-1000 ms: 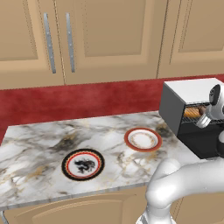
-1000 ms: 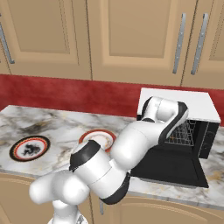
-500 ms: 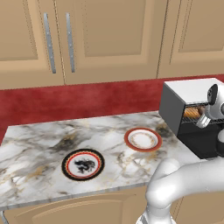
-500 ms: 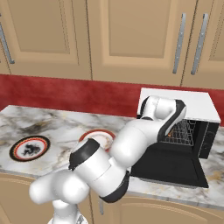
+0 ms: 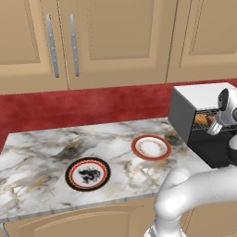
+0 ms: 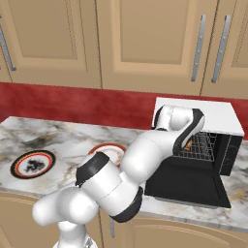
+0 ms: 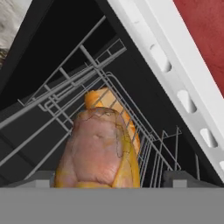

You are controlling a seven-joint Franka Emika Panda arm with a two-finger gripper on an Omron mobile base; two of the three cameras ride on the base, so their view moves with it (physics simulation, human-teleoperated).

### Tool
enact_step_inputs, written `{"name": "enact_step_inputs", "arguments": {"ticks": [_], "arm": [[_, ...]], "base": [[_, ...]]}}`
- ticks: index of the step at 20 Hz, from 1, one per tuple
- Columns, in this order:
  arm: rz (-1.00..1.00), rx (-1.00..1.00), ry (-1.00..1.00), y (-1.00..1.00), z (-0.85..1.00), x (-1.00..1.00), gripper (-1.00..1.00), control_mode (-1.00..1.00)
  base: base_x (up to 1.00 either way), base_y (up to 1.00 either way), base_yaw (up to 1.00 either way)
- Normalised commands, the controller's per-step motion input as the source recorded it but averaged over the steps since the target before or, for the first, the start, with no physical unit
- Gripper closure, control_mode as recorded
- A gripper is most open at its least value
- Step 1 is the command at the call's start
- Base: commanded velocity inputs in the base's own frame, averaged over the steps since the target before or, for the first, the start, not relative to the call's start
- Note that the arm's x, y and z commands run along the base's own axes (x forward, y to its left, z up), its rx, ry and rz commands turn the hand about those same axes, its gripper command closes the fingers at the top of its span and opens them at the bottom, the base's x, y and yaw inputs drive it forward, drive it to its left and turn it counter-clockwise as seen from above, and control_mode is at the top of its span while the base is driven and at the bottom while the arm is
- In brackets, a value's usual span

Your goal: Open the toaster oven door. Place the hotdog bun on the bottom rack in the toaster oven and place the chicken drumstick on the top rack.

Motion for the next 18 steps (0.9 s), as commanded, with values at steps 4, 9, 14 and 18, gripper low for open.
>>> {"name": "enact_step_inputs", "arguments": {"ticks": [4,9,14,18], "arm": [[0.0,0.23,0.26,-0.31,0.6,0.0,-1.0,-1.0],[0.0,0.22,0.23,-0.29,0.65,-0.08,-1.0,-1.0],[0.0,0.17,0.21,-0.21,0.67,-0.18,-1.0,-1.0],[0.0,0.18,0.19,-0.23,0.61,-0.19,-1.0,-1.0]], "base": [[0.0,0.0,0.0],[0.0,0.0,0.0],[0.0,0.0,0.0],[0.0,0.0,0.0]]}}
